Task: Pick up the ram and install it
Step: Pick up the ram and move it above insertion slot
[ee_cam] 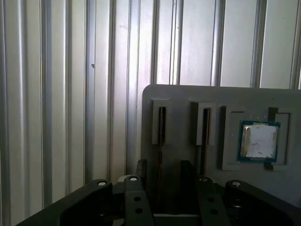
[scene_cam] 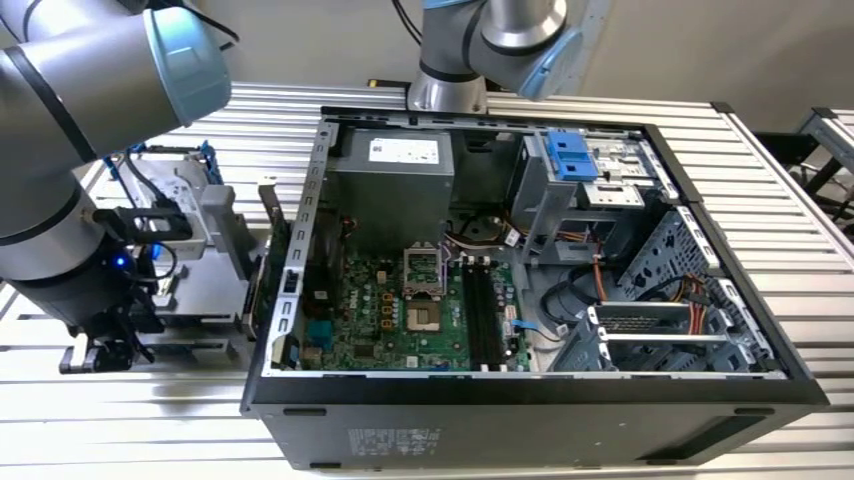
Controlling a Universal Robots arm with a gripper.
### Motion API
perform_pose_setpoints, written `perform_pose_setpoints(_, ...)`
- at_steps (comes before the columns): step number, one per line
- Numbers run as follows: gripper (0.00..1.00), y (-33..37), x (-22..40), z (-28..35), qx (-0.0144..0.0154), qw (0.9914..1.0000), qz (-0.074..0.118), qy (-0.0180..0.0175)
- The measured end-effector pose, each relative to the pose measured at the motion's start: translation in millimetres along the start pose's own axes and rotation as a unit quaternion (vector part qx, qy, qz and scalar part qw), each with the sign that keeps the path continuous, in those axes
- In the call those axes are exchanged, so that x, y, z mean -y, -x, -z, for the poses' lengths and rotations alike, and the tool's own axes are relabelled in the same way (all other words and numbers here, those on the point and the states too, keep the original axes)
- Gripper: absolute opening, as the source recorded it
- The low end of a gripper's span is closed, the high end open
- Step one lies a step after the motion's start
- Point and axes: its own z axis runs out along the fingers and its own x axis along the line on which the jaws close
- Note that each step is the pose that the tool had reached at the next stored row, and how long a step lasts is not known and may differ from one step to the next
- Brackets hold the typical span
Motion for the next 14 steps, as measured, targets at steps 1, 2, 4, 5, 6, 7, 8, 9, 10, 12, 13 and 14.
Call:
perform_pose_setpoints(1, 1.0, 0.0, 0.0, 0.0, 0.0, 1.0, 0.0, 0.0)
perform_pose_setpoints(2, 1.0, 0.0, 0.0, -0.1, 0.0, 1.0, 0.0, 0.0)
perform_pose_setpoints(4, 1.0, -0.4, -0.2, -0.3, 0.0001, 1.0, 0.0, -0.0001)
perform_pose_setpoints(5, 1.0, -0.8, -0.3, -0.3, 0.0001, 1.0, 0.0, -0.0001)
perform_pose_setpoints(6, 1.0, -1.1, -0.5, -0.2, 0.0001, 1.0, 0.0, -0.0001)
perform_pose_setpoints(7, 1.0, -1.5, -0.8, -0.2, 0.0001, 1.0, 0.001, -0.0001)
perform_pose_setpoints(8, 1.0, -1.9, -1.2, -0.2, 0.0, 1.0, 0.001, 0.0)
perform_pose_setpoints(9, 1.0, -2.2, -1.5, -0.1, 0.0, 1.0, 0.002, 0.0)
perform_pose_setpoints(10, 1.0, -2.3, -1.6, -0.1, 0.0, 1.0, 0.002, 0.0)
perform_pose_setpoints(12, 1.0, -2.3, -1.6, -0.1, 0.0001, 1.0, 0.002, 0.0001)
perform_pose_setpoints(13, 1.0, -2.3, -1.6, -0.2, 0.0001, 1.0, 0.002, 0.0)
perform_pose_setpoints(14, 1.0, -2.3, -1.6, -0.2, 0.0, 1.0, 0.003, 0.0)
